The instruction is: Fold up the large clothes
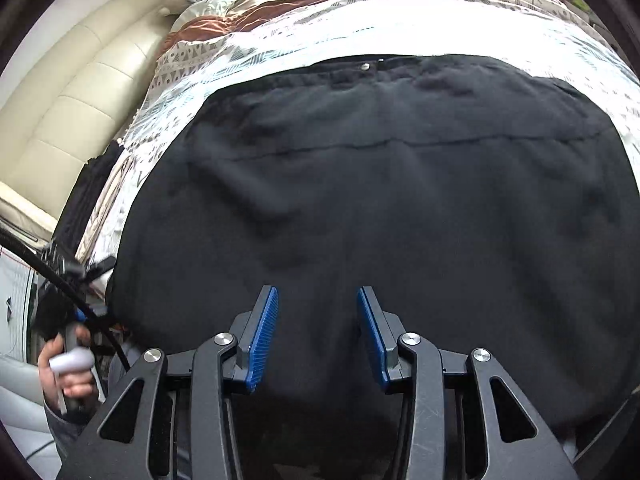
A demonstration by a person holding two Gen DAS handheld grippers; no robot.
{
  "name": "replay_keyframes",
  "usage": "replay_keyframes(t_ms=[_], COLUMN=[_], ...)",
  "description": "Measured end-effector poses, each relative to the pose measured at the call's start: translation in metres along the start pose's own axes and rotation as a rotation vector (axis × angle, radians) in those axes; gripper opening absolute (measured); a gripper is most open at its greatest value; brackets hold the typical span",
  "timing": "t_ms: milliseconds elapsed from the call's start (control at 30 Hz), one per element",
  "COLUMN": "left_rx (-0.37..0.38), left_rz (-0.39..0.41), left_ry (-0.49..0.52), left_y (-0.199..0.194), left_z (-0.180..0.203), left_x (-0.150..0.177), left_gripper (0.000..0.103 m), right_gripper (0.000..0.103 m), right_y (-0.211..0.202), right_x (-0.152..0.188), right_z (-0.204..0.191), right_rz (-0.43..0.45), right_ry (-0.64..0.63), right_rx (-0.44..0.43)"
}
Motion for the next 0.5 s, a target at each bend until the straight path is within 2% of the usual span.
replay_keyframes(t_ms=[67,133,267,333,400,500], left_rx=[0.025,-0.002,-0.049,-0.099,-0.104,-0.105], left_rz=[0.007,0.006,-0.004,-0.015,-0.014,-0.008], left_ry=[0.019,0.043,0.052,0.033,0.014,0.018], left_y=[-0.002,-0.003,0.002,0.006,0.008,0.009], left_z=[0.01,0.012,0.007,-0.005,-0.012,-0.011], left_x=[0.001,0.002,0.002,0.004,0.006,0.006], left_gripper=[0.067,0.063,0.063,0.048,0.044,0.044], right_gripper=[0.039,0.039,0.038,0.034,0.034,0.033], right_y=[-0.006,-0.015,-0.028,-0.028,-0.032,-0.014], right_x=[0.005,0.015,0.025,0.033,0.045,0.05], right_z=[0.001,0.0,0.003,-0.002,-0.006,-0.004], right_rz=[-0.004,-0.004,0.028,0.03,0.035,0.025], right_ry=[0.008,0.009,0.036,0.028,-0.003,-0.028], right_rx=[-0.009,-0.015,-0.001,-0.001,0.035,0.09])
Point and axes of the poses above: each gripper's, at about its wrist camera, not at the fingertips, and y roughly the way its jaws point, z to its right, x to its underside, the point moved 10 cm from there along y, roughly the way its jaws point, and after that the axes turned 11 degrees about y, right-handed, at the moved point
